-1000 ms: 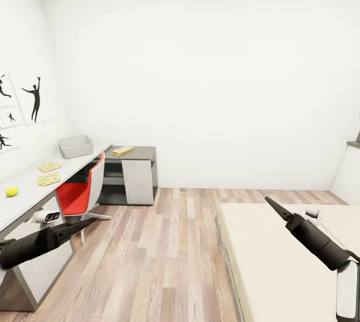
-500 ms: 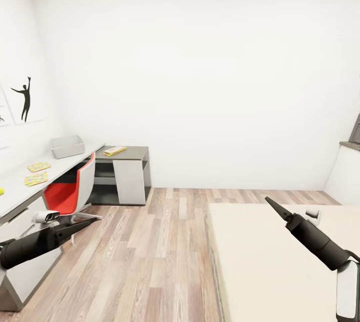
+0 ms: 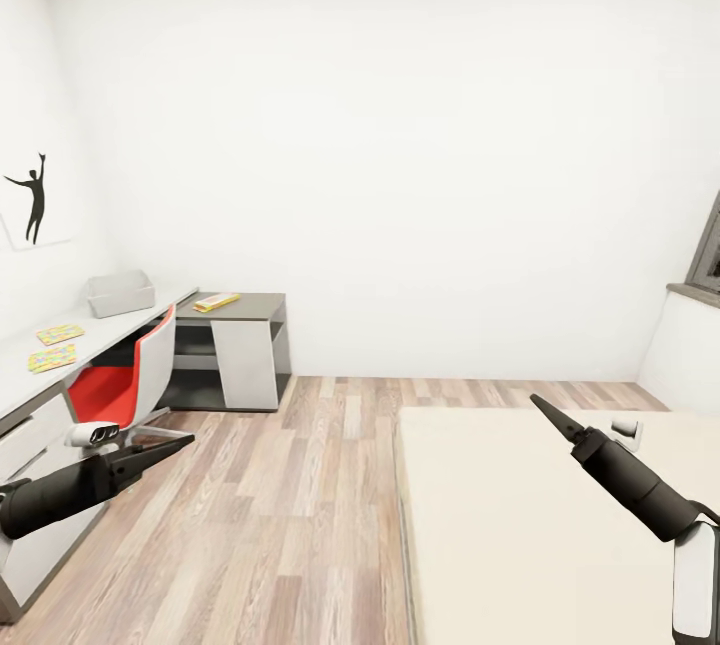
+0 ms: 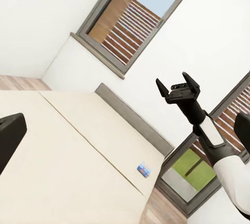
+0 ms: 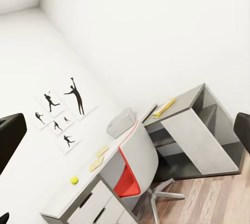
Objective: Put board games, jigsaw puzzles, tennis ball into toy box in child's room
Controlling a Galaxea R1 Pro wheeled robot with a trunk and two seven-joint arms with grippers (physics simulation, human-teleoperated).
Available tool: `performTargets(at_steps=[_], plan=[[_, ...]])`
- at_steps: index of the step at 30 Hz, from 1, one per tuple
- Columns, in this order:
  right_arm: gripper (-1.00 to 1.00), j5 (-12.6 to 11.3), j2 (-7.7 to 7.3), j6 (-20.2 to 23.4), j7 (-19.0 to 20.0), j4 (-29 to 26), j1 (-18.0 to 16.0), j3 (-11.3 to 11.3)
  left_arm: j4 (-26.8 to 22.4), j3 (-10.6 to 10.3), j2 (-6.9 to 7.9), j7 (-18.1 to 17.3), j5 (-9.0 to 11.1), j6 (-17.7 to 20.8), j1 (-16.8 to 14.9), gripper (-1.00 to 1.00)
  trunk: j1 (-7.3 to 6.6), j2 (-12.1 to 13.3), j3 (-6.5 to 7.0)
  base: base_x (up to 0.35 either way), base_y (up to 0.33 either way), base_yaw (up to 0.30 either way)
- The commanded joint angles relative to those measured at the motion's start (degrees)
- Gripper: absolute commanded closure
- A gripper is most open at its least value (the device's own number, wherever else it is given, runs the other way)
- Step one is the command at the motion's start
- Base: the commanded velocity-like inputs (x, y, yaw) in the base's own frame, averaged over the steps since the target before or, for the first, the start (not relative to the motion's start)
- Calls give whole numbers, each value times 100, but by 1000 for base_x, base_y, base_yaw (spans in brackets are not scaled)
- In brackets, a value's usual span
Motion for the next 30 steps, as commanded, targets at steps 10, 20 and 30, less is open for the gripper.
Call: performTargets(at_steps=[10,20,30], plan=[[-100,-11,4,36,11,-1,-7,-10,-1,1,1,-21,-8,59,-5,-100,2,-8,-10,0,-15,0],[-100,-10,4,35,5,-1,-7,-10,-1,4,1,-21,-8,61,-5,-100,2,-8,13,0,0,-48],[-100,-6,4,40,3,-1,-7,-10,-1,6,-1,-21,-7,61,-5,-100,2,-8,18,0,0,-10]])
